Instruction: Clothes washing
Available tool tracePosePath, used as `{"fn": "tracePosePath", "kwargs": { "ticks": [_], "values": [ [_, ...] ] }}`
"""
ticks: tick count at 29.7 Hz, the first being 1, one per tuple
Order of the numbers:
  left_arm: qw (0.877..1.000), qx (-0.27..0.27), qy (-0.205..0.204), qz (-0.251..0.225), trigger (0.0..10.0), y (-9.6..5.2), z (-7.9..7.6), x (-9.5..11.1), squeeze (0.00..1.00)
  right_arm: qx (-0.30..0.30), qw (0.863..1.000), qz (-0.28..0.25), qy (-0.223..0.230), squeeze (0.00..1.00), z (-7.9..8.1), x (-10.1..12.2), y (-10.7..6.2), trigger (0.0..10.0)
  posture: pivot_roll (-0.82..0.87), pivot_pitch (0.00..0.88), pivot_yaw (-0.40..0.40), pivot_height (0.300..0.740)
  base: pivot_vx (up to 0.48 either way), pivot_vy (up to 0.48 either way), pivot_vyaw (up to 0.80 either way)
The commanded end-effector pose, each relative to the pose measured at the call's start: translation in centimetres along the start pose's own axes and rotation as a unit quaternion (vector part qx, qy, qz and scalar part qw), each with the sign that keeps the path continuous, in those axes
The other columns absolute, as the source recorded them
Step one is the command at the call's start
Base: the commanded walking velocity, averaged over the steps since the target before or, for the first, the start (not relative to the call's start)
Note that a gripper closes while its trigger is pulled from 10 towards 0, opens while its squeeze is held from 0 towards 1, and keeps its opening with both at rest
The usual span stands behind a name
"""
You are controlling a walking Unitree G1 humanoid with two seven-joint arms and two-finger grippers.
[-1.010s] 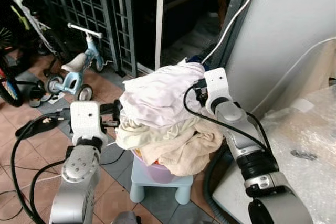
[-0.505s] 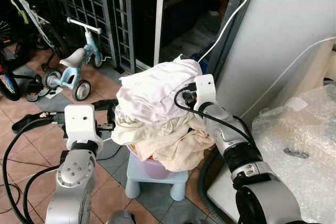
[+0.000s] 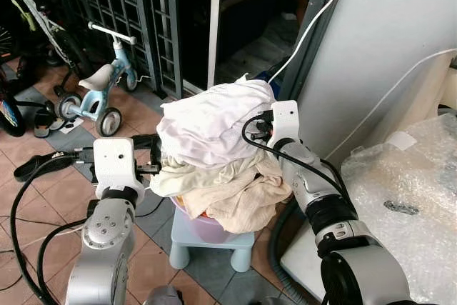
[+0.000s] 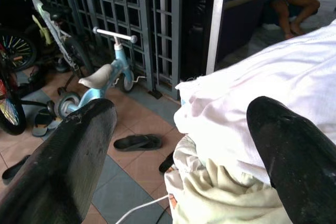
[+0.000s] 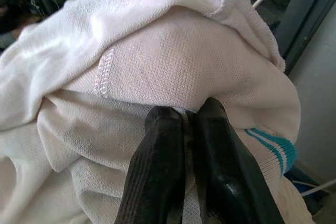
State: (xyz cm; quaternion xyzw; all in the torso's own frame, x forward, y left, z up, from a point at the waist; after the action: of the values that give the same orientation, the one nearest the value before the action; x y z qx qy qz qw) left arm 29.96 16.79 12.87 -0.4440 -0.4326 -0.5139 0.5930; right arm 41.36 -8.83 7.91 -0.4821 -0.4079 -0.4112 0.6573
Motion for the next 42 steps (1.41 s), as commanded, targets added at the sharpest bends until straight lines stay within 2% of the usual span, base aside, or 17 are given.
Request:
{"fn": "tracePosePath", "kwargs": {
  "ticks": [1,11,14,17,19,21,22,24,25,29,31,37,42],
  "values": [
    [1.0,0.004,0.008,-0.006,10.0,0.4,0.1,0.2,0.0,-0.013,1.0,-0.023,0.012,0.0,-0.5,1.1,0.0,0.0,0.1,0.0,-0.05,0.74,0.0,0.0,0.0],
    [1.0,0.009,0.005,-0.003,10.0,0.6,0.0,-0.3,0.0,-0.017,0.995,-0.102,0.019,0.0,-1.5,4.6,-0.6,0.0,0.07,0.0,-0.046,0.74,0.0,0.0,0.0],
    [1.0,0.01,0.004,-0.005,10.0,0.9,-0.1,-0.3,0.0,-0.017,0.988,-0.156,0.015,0.0,-1.6,7.5,-1.3,0.0,0.06,0.0,-0.045,0.74,0.0,0.0,0.0],
    [1.0,0.015,0.003,-0.011,10.0,1.4,0.0,-0.1,0.0,-0.016,0.973,-0.23,-0.004,0.0,-1.6,11.7,-2.7,0.0,0.05,0.0,-0.043,0.74,0.0,0.0,0.0],
    [1.0,0.019,0.004,-0.013,10.0,1.7,0.1,-0.1,0.0,-0.023,0.958,-0.285,-0.028,0.0,-1.7,14.8,-4.1,0.0,0.05,0.0,-0.041,0.74,0.0,0.0,0.0],
    [1.0,0.026,0.007,-0.016,10.0,2.0,0.2,0.0,0.0,-0.038,0.939,-0.336,-0.066,0.0,-1.9,17.6,-5.8,0.0,0.04,0.0,-0.039,0.74,0.0,0.0,0.0],
    [0.999,0.03,0.01,-0.018,10.0,2.2,0.1,0.1,0.0,-0.065,0.917,-0.38,-0.103,0.0,-2.6,20.1,-7.7,0.0,0.03,0.0,-0.036,0.74,0.0,0.0,0.0],
    [0.999,0.03,0.011,-0.02,10.0,2.4,0.0,0.2,0.0,-0.084,0.903,-0.404,-0.12,0.0,-3.3,21.6,-9.1,0.0,0.02,0.0,-0.033,0.74,0.0,0.0,0.0],
    [0.999,0.026,0.01,-0.025,10.0,2.7,-0.2,0.3,0.0,-0.108,0.891,-0.418,-0.138,0.0,-4.1,22.4,-10.3,0.0,0.01,0.0,-0.031,0.74,0.0,0.0,0.0],
    [0.999,0.011,0.004,-0.039,10.0,3.1,-0.9,1.0,0.0,-0.143,0.885,-0.416,-0.153,0.0,-5.9,22.6,-11.3,0.0,-0.01,0.0,-0.021,0.74,0.0,-0.077,0.0],
    [0.999,0.007,0.003,-0.043,10.0,3.3,-1.1,1.1,0.0,-0.155,0.888,-0.405,-0.153,0.0,-6.7,22.0,-11.3,0.0,-0.01,0.0,-0.019,0.74,0.0,-0.369,0.0],
    [0.999,0.002,0.002,-0.046,10.0,3.4,-1.4,1.0,0.0,-0.174,0.891,-0.388,-0.157,0.0,-7.1,20.9,-11.6,0.0,-0.02,0.0,-0.015,0.74,0.0,-0.314,0.0],
    [0.999,0.0,0.0,-0.045,10.0,3.4,-1.6,0.8,0.0,-0.161,0.897,-0.383,-0.151,0.0,-6.6,20.4,-11.4,0.0,-0.02,0.0,-0.014,0.74,0.0,-0.343,0.0]
  ]
}}
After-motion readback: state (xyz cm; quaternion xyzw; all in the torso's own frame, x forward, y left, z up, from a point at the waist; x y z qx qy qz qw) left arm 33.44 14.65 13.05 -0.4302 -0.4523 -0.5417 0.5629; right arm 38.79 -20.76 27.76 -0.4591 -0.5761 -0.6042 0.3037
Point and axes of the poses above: a point about 5 cm out from each wrist's last joint towards the gripper, its own y axis pointing out of the wrist towards the gripper, its own x axis along the axis of the wrist's last joint, z = x × y, the point moved 6 cm from there along y, pointing out of the wrist towards the gripper, and after that the axes turned 9 degrees about y, right-handed, at the moved point
